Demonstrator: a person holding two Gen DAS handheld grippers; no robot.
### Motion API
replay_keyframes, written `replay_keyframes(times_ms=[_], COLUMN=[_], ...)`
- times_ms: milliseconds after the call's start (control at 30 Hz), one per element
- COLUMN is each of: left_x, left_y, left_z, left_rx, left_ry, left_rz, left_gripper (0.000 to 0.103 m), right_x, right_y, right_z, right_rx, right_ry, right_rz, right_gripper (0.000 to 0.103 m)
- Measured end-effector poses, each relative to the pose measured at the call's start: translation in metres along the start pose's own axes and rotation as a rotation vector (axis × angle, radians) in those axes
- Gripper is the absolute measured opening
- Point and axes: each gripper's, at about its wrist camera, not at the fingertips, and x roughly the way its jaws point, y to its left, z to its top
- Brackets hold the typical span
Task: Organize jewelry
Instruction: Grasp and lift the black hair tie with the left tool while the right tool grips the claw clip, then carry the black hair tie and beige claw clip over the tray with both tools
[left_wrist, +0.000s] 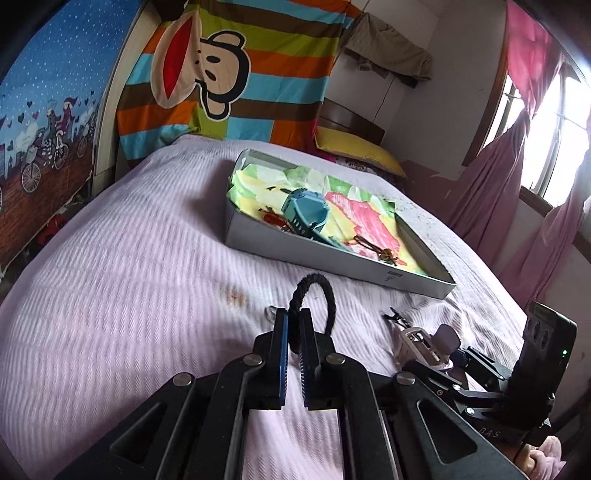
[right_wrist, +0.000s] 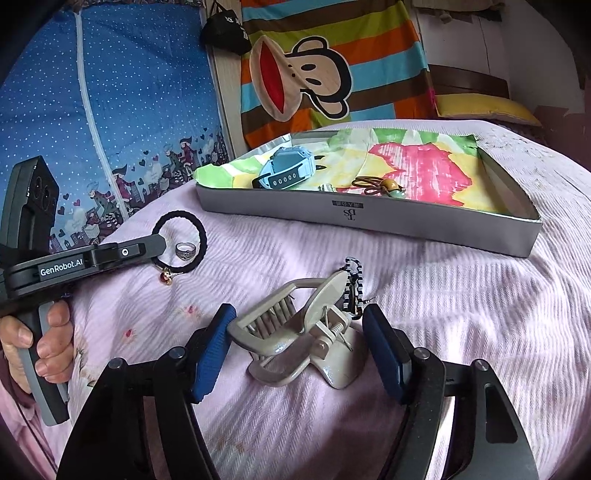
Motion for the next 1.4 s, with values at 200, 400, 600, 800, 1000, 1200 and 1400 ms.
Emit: replay_keyframes(times_ms=[200,400,600,800,1000,1200,1400], left_x=[-0.015,-0.022,-0.030,-0.036,-0.031,-0.018,0.012], left_y=[-0.014,-0.025,-0.028,-0.040,-0.062,-0.074,-0.079], left_z=[0.000,-0.002,-0.004,-0.001,0.008,0.030,0.064], left_rx=[0.067,0.104,0.107,0.120,0.161,0.152,0.112], left_ry=[-0.044,-0.061,-0.078,-0.098,-0.107,-0.127,-0.132], left_rz=[0.010,0.017,0.005,-0.015,-0.020,-0.029,-0.030], left_gripper=[0.005,0.005,0.005,0.005,0.005,0.005,0.005], right_x=[-0.012,-0.019,-0.026,-0.040,-0.055,-0.061,-0.057], right_y=[0.000,0.004,0.006,0.008,0.006,-0.013,-0.037], right_z=[-0.004,-0.008,-0.013,-0.020,-0.017,0.000,0.030], right_rx=[-0.008,-0.023,-0.035,-0.042,-0.037,0.021,0.037], right_ry=[-0.053,-0.080,-0.102,-0.166,-0.219,-0.252,-0.279], right_rz=[0.021,0.031,0.048,0.064,0.067,0.071,0.032], right_gripper=[0.054,0.054,0.054,0.054,0.054,0.054,0.054])
